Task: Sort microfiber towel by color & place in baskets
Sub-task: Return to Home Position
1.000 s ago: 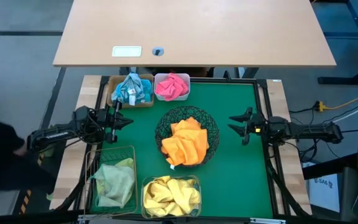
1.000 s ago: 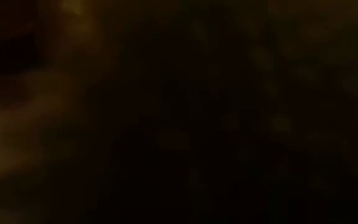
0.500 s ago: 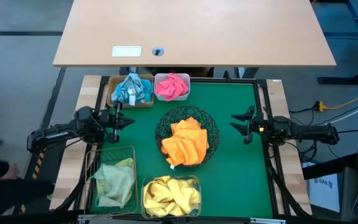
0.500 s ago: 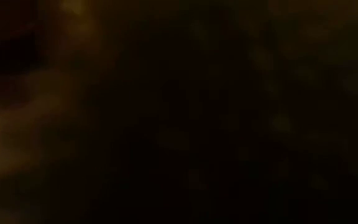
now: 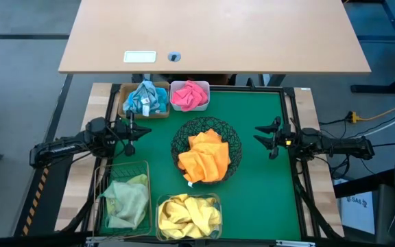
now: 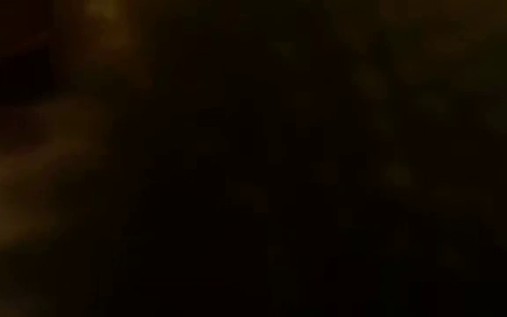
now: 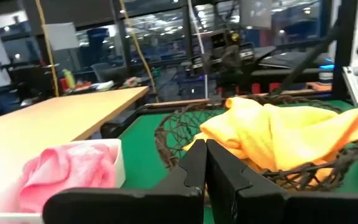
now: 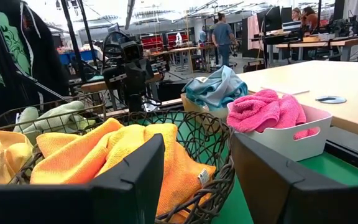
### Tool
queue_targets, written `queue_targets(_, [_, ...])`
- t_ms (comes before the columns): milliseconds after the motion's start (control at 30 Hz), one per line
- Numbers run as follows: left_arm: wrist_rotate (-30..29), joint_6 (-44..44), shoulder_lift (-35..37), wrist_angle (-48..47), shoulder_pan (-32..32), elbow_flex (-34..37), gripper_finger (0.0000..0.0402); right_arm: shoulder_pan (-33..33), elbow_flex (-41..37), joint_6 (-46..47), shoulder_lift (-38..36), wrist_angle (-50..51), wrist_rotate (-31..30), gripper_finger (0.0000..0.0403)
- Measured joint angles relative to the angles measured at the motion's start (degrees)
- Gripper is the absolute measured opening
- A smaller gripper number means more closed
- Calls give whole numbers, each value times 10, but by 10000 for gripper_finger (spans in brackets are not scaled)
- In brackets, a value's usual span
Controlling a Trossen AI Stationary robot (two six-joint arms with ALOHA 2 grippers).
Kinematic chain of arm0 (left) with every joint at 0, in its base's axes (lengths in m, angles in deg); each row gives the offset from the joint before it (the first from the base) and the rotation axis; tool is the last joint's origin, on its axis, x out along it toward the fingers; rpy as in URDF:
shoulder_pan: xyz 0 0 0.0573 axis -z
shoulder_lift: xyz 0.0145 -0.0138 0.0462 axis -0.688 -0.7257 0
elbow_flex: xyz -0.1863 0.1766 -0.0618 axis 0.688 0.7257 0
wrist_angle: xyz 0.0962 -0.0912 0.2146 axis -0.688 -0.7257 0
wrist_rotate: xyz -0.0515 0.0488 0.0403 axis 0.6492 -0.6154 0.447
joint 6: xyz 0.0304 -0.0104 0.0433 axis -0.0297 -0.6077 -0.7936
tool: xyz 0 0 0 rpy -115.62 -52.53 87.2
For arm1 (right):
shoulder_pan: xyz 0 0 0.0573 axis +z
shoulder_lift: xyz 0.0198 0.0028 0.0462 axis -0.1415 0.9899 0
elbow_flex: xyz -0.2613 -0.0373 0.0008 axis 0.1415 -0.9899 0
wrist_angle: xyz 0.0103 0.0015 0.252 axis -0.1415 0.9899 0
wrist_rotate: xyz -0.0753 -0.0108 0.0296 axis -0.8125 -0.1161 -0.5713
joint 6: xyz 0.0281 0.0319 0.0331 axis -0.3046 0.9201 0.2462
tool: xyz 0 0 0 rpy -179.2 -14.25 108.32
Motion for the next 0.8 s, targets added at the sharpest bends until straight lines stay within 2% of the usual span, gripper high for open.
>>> queue_targets(100, [-5, 8, 0, -1, 0, 0, 2, 0, 0, -2, 0, 0, 0, 186])
queue_targets(267, [-4, 8, 0, -1, 0, 0, 2, 0, 0, -80, 0, 0, -2, 186])
queue_targets(400, [-4, 8, 0, -2, 0, 0, 2, 0, 0, -102, 1, 0, -3, 186])
queue_targets(800, [-3, 8, 0, -1, 0, 0, 2, 0, 0, -104, 19, 0, -5, 186])
